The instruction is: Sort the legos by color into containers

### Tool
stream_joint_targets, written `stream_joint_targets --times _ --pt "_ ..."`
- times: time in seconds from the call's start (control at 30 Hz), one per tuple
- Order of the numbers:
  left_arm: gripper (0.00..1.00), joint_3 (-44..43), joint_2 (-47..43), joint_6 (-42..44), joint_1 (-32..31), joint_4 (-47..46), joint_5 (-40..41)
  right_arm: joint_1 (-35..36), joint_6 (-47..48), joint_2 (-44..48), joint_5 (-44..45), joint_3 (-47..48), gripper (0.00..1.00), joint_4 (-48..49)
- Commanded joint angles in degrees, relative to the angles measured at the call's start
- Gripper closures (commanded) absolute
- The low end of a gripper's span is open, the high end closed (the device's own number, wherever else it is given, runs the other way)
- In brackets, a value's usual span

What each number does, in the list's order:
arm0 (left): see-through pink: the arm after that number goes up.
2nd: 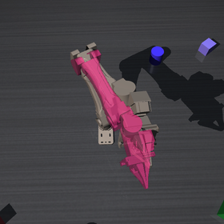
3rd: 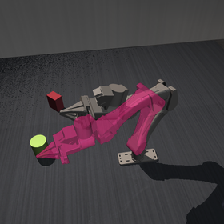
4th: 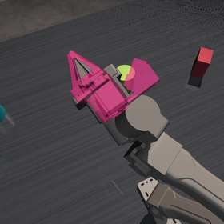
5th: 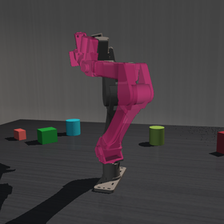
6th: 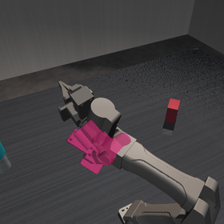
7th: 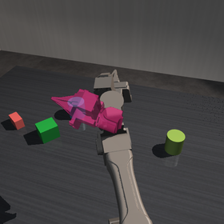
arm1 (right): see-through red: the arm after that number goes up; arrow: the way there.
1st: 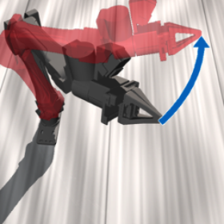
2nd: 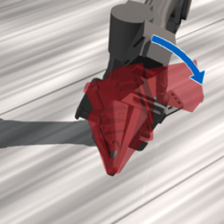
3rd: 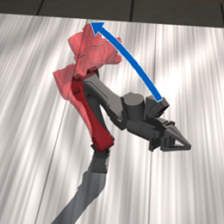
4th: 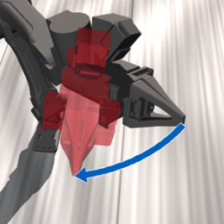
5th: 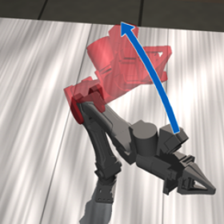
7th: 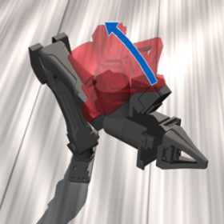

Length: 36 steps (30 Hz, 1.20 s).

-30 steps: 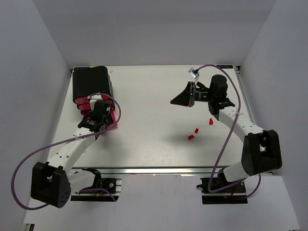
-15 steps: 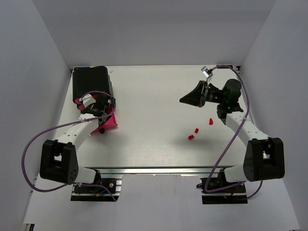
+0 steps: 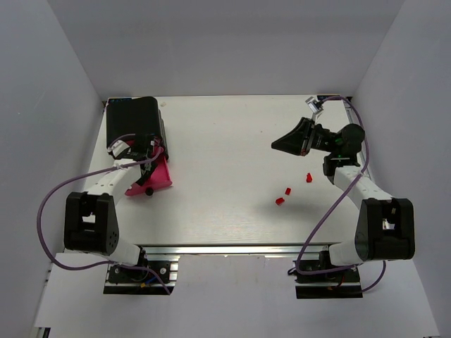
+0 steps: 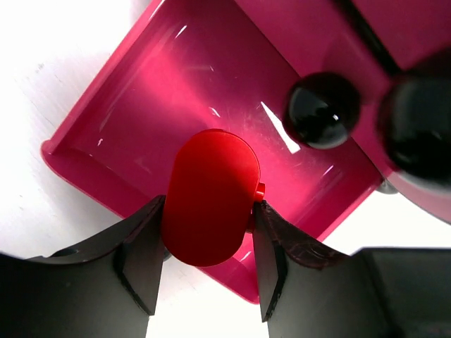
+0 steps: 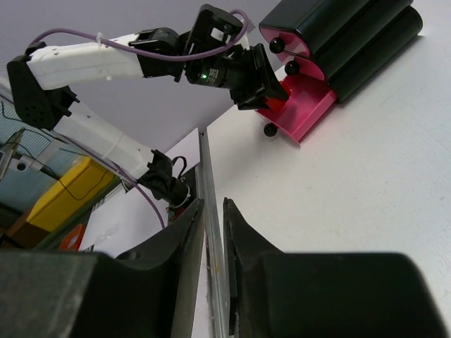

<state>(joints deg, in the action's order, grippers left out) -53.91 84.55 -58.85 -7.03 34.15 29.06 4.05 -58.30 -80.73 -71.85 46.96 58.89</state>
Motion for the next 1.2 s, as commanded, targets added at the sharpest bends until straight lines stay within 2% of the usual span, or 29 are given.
stream_joint_targets --times 0.0,0.03,0.07,0.17,0.2,0.3,0.43,0.47,0.63,0.7,0.73,0.77,0.8,0.83,0.87,0.9,0.93,0.97,1.0,1.03,1.07,1.17 --pt "0.98 -1.9 0.3 -3.3 1.3 -1.8 -2.0 -1.0 -4.2 -0.2 -1.2 -0.4 0.76 8.1" --pt "0.95 -2.2 0.8 -3.3 1.3 -1.8 -2.2 -1.1 -4.9 -0.3 -1.2 -0.5 0.75 9.8" --pt "0.83 -2.5 1.0 -3.2 1.8 -1.5 -2.3 -1.3 -6.4 -0.3 -1.3 -0.5 0.74 10.6" --pt "0.57 -3.0 1.2 -3.1 2.4 -1.2 -2.7 -1.9 -8.2 -0.6 -1.6 -0.6 0.62 13.1" --pt "0.44 -2.8 1.0 -3.1 2.4 -1.4 -2.9 -2.0 -8.3 -0.5 -1.8 -0.8 0.60 13.5" --pt "0.30 -1.7 -1.1 -2.2 2.9 -1.8 -3.5 -2.2 -8.4 -0.7 -1.9 -0.9 0.56 13.9" --pt "0.16 -0.5 -4.4 0.3 2.9 -2.6 -4.8 -2.3 -7.9 -0.9 -2.2 -0.6 0.54 13.7" --pt "0.16 -0.1 -5.4 1.2 2.9 -2.8 -5.0 -2.2 -7.7 -0.9 -2.1 -0.6 0.54 13.4" --pt "0.17 -1.2 -7.5 3.5 3.4 -0.7 -5.4 -2.2 -5.2 -1.0 -2.9 0.2 0.54 8.9" --pt "0.37 -2.2 -10.4 7.2 3.4 -0.4 -6.4 -2.0 3.4 0.3 -3.4 2.4 0.56 0.7" --pt "0.51 -2.3 -12.1 9.7 3.4 -0.7 -9.0 -2.0 10.7 1.3 -1.9 4.0 0.59 -20.6" --pt "0.78 -2.2 -13.6 15.9 3.4 -2.7 -11.5 -1.9 37.7 2.4 2.3 11.2 0.62 -38.9" --pt "0.84 -1.6 -17.2 18.8 3.4 -3.8 -14.5 -0.6 52.1 3.6 17.4 15.7 0.63 -57.0" --pt "0.86 -0.7 -19.1 22.3 3.4 -5.0 -22.8 0.6 60.8 4.1 22.8 17.2 0.63 -69.8" --pt "0.82 0.5 -21.3 28.7 3.4 -9.9 -28.2 2.0 65.5 4.8 27.0 17.1 0.62 -70.2" --pt "0.76 2.0 -23.3 30.9 2.9 -12.4 -34.4 1.9 67.9 5.2 30.2 16.9 0.62 -71.5" --pt "0.64 5.4 -26.9 32.5 2.2 -15.0 -39.6 1.9 70.7 5.3 36.8 17.0 0.60 -73.4" --pt "0.46 7.3 -28.3 35.1 2.2 -20.1 -51.7 1.9 72.7 5.4 39.8 16.7 0.57 -75.0" --pt "0.20 9.2 -29.5 35.4 2.2 -22.9 -58.2 2.1 76.2 5.1 41.7 16.3 0.48 -76.2" --pt "0.10 12.0 -30.3 35.0 2.2 -24.7 -62.7 2.2 78.3 4.8 45.3 16.2 0.41 -77.6" --pt "0.04 12.9 -30.6 35.0 2.2 -26.0 -68.8 2.1 79.6 4.4 46.6 16.1 0.27 -80.1" --pt "0.02 14.4 -31.5 39.5 2.2 -22.8 -72.6 2.0 84.7 1.1 48.5 17.5 0.21 -86.5"
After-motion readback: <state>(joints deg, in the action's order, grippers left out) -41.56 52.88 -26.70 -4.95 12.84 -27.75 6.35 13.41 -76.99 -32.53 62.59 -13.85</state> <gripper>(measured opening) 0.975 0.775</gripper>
